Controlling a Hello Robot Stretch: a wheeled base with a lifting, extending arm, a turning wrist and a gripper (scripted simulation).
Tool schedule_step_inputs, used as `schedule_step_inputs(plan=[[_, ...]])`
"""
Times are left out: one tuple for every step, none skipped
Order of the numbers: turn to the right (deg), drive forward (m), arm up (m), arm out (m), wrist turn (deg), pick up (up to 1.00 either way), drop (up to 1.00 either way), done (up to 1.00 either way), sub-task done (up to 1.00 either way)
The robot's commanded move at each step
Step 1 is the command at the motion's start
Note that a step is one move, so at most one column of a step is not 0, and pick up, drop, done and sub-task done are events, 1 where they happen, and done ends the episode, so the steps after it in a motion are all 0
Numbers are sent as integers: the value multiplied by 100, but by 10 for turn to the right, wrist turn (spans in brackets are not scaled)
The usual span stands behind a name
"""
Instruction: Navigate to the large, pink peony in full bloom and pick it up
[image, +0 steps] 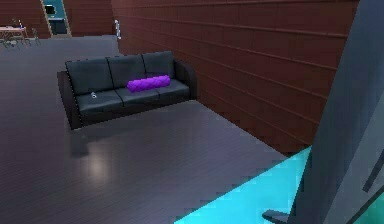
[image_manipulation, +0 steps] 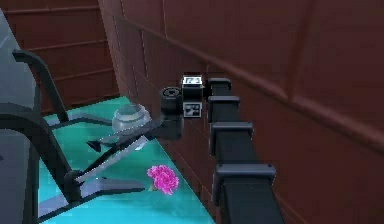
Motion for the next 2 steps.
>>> schedule_step_inputs(plan=[[0, 0, 0, 0, 450, 0, 0, 0, 0], [0, 0, 0, 0, 150, 0, 0, 0, 0]])
